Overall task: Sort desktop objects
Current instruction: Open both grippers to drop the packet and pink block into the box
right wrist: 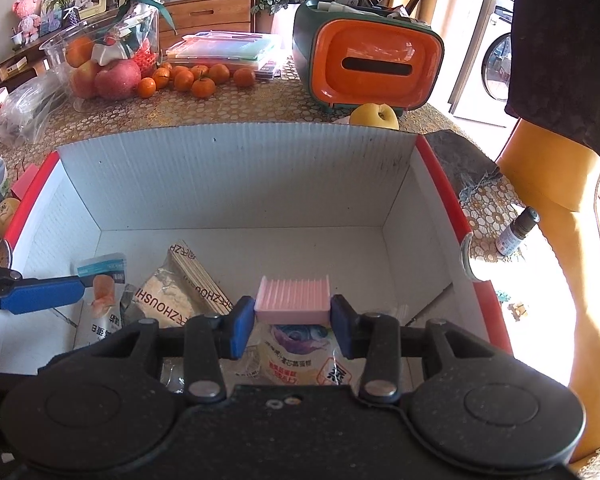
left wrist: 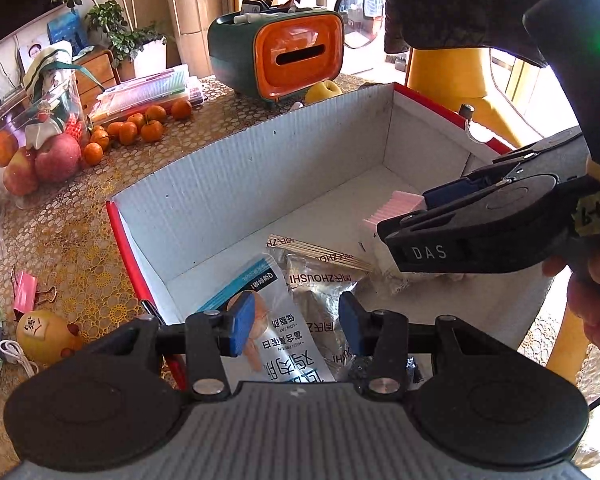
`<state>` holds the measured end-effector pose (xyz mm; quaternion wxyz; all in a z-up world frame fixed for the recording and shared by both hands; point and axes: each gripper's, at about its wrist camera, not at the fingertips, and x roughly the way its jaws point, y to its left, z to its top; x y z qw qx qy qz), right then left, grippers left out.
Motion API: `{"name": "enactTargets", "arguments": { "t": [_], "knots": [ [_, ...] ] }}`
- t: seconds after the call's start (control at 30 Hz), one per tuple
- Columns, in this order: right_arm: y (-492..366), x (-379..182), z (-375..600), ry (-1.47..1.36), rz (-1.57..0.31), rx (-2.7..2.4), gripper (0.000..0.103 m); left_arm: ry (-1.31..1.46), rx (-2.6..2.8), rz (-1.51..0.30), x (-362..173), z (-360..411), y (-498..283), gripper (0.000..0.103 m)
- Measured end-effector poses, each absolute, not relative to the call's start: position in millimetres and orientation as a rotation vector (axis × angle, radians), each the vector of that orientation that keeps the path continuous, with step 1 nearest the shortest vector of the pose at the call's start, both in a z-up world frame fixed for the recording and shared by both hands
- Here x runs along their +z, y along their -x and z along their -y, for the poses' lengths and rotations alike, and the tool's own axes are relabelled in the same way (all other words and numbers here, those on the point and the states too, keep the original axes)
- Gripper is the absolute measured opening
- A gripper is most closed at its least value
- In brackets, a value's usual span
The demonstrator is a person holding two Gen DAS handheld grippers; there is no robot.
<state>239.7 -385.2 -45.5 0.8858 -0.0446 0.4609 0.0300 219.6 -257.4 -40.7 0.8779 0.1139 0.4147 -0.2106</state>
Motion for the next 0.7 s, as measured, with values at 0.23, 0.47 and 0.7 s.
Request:
{"name": "enactTargets", "arguments": {
  "t": [0.23,0.47,0.7],
  "knots": [
    [-233.5,-39.2,388.4,0.061,-0.944,0.060,0.056,-0.203,-0.439,-0.851,-33.8,252.0,-212.6,0.057],
    [-222.4,-21.6,394.6,0.026,-0.906,0.066,0.066,-0.170,-0.433,-0.840,-24.2,243.8,-204.6,0.058],
    [-208.8,-3.9,392.1,0.013,-0.876,0.085,0.069,-0.149,-0.433,-0.813,-11.2,235.8,-189.1,0.061]
  ]
}}
